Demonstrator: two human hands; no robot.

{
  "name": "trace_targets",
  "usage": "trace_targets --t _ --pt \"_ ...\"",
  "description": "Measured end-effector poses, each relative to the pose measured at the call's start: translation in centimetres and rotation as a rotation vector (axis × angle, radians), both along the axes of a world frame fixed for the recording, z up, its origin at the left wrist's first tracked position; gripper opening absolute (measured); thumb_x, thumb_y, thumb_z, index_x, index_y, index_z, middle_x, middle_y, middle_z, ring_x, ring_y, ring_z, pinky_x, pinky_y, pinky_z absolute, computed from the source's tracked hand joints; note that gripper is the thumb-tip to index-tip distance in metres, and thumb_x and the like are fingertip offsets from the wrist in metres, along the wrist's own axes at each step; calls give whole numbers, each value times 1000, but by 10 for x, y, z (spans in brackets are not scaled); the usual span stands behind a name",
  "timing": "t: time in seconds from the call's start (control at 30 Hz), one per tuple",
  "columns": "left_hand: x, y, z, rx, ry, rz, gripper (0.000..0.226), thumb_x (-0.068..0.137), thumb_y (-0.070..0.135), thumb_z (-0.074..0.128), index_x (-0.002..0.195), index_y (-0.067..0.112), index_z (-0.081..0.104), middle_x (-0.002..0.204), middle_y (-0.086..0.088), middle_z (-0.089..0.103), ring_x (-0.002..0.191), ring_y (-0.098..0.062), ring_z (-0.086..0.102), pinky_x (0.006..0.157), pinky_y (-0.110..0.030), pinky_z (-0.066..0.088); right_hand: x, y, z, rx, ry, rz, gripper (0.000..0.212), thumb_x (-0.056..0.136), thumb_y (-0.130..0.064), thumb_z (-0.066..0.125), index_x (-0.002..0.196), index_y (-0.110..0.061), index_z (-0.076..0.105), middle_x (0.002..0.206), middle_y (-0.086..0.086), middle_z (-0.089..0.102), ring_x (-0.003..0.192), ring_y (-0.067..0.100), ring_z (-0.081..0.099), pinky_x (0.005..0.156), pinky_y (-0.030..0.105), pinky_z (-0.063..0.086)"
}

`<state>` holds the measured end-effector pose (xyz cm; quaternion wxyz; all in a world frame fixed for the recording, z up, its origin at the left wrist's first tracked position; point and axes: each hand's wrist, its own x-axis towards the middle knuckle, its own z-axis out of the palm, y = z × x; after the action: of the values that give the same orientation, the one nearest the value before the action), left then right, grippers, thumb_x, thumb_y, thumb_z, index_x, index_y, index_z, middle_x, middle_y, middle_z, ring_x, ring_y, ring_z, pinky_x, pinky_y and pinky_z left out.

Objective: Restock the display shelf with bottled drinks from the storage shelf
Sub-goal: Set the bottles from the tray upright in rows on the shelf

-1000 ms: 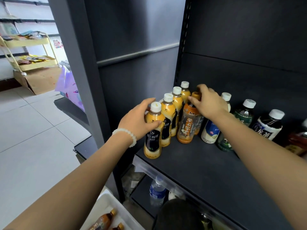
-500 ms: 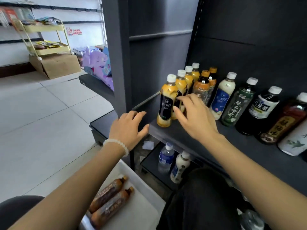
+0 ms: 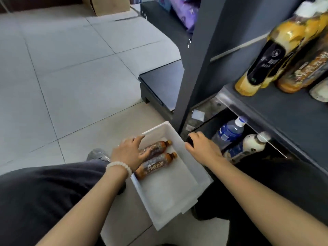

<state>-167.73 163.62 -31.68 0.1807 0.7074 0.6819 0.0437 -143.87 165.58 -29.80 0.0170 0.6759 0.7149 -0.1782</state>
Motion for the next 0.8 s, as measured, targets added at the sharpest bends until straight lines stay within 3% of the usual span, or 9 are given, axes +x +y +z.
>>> trace_targets --t 0.17,0.37,0.5,0.63,0.8 --pt "-6 15 -76 -111 27 60 53 90 52 45 138 30 40 132 0 51 122 -22 47 96 -36 41 -11 26 -80 -259 68 -82 45 97 -42 35 131 -14 43 132 10 44 113 31 51 88 41 46" --pt "9 36 -164 -245 29 84 53 89 50 48 136 26 45 129 -2 52 120 -25 47 95 -39 43 -21 41 -175 -413 218 -201 42 96 -37 43 132 -17 44 129 11 50 116 28 50 93 40 45" --pt "13 52 -199 -197 78 50 55 86 48 51 137 26 45 130 -5 51 121 -28 45 96 -41 40 -25 50 -215 -412 205 -180 48 96 -38 45 139 -17 37 132 11 44 118 29 48 94 41 45" --pt "21 75 -214 -267 155 -19 62 88 52 47 144 31 30 144 -5 37 128 -28 39 105 -43 29 -27 61 -233 -371 207 -214 50 95 -38 45 136 -11 40 133 14 47 120 30 48 96 41 43" --pt "33 101 -231 -331 182 -71 72 87 54 51 147 30 20 140 -6 43 125 -29 45 100 -41 36 -29 63 -243 -374 369 -403 45 96 -32 47 133 -7 44 132 15 51 120 29 49 96 35 41"
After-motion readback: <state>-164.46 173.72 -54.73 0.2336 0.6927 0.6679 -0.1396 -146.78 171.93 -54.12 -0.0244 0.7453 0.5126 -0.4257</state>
